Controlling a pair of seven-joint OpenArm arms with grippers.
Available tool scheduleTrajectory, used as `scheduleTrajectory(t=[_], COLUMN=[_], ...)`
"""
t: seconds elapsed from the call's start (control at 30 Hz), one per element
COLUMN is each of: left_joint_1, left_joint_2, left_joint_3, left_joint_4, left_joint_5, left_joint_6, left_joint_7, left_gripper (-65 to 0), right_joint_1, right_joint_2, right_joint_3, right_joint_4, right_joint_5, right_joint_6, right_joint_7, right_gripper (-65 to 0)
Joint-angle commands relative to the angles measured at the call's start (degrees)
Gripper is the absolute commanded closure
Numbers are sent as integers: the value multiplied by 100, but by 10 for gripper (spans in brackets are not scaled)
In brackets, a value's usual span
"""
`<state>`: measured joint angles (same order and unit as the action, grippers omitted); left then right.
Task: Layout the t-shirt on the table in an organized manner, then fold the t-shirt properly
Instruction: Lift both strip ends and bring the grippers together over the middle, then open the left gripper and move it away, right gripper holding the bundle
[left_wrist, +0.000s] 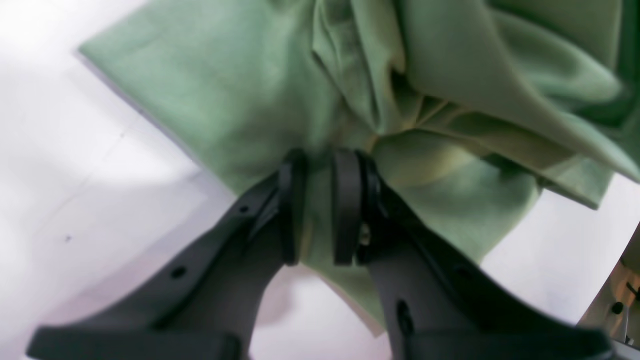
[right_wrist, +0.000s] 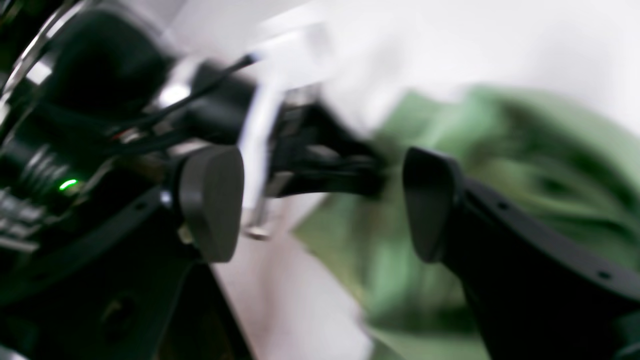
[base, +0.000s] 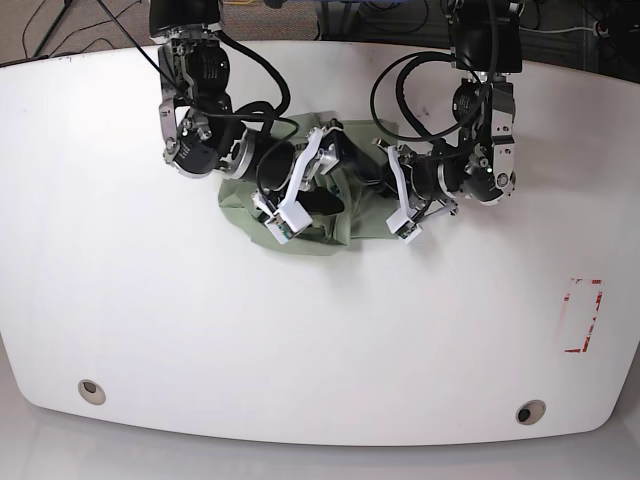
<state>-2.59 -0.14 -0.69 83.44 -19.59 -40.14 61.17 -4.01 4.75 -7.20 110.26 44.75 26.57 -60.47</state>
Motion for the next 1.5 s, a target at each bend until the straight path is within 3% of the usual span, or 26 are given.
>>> scheduleTrajectory(t=[0.0,0.27,0.5,0.63,0.83,1.07,1.2,1.47], left_joint_1=[8,-36,-71,-71,-71,-71,-62,-36], left_joint_2=[10,1,-34,-34,-52,-570,-957,-1643], left_joint_3=[20,-6,-120,-437,-709,-841,-1325,-2397], left_joint_4=[-5,206,487,689,935,1357,1586,1586], left_joint_5=[188,-84,-638,-867,-1157,-1667,-1931,-2599], left_joint_6=[14,14,14,14,14,14,14,14], left_joint_7=[200,182,191,217,226,226,226,226], left_gripper=[-82,-86,-194,-260,-290,-287,-287,-287], right_joint_1=[71,71,-8,-104,-175,-377,-386,-333], right_joint_2=[83,531,839,874,874,725,558,496], right_joint_3=[12,39,-14,-304,-726,-884,-875,-884], right_joint_4=[187,328,328,319,319,293,275,82], right_joint_5=[101,48,-146,-664,-1561,-2546,-2985,-3249], right_joint_6=[29,29,3,20,20,20,20,29], right_joint_7=[152,170,521,688,1014,1550,1647,1664], right_gripper=[-438,-407,-406,-403,-401,-401,-401,-400])
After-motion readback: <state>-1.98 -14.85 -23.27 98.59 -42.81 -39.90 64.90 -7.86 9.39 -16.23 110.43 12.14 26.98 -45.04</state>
